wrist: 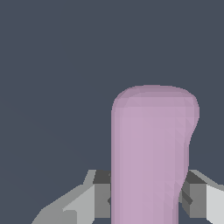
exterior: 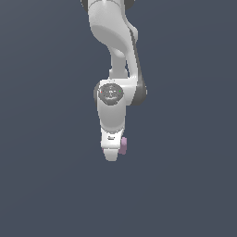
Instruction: Pick up the object and move it to a goal position.
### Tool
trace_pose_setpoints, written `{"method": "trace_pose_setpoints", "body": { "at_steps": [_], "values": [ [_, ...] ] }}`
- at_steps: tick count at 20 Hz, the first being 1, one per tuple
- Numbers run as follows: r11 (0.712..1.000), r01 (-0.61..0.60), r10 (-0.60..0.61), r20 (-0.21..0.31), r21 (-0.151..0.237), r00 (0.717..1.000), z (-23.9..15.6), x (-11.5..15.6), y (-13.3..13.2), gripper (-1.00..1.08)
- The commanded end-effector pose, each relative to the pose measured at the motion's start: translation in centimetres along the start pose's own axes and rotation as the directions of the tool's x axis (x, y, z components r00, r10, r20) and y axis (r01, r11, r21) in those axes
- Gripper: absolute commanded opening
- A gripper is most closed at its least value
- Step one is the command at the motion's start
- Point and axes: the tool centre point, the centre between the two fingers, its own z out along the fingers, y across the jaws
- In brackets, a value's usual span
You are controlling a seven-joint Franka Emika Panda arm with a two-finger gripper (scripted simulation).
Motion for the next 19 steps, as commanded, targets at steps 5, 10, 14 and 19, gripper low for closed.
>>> {"method": "trace_pose_setpoints", "body": {
  "at_steps": [5,10,14,19],
  "values": [
    [1.0,0.0,0.0,0.001,-0.002,1.0,-4.3,-1.5,-0.9,-1.0],
    [1.0,0.0,0.0,0.0,-0.002,1.0,-8.0,-2.8,-1.7,-1.0],
    [1.0,0.0,0.0,0.0,-0.002,1.0,-10.0,-3.5,-2.0,-1.0],
    [1.0,0.0,0.0,0.0,-0.002,1.0,-11.0,-3.8,-2.1,-1.0]
  ]
}}
